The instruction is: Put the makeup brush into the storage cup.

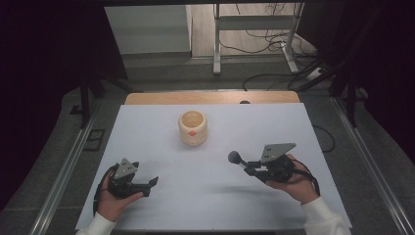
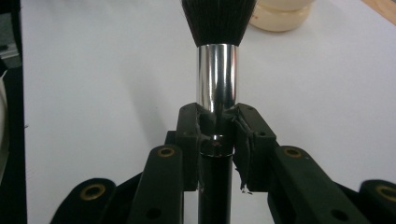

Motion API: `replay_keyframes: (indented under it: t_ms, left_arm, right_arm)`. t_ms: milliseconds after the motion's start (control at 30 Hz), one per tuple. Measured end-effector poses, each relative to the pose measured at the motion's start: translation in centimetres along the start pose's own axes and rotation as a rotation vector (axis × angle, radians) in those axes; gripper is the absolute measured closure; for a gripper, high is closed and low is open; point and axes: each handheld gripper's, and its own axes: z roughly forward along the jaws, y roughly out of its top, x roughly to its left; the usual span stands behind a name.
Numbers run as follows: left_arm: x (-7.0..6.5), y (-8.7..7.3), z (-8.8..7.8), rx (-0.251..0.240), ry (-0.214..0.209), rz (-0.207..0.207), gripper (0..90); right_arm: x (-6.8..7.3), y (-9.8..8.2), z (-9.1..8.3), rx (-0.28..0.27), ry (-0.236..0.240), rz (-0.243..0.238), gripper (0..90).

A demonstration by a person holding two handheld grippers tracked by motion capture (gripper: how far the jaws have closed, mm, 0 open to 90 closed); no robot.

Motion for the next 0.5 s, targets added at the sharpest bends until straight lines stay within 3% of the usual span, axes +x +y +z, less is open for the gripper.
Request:
replay_keyframes:
  t_ms: [500]
  left_arm:
    - [-0.02, -0.01, 0.05, 0.001, 0.002, 0.001, 10.5]
  right_arm:
    - [-0.56, -0.16, -0.08, -0.062, -0.067, 0.116, 72.7]
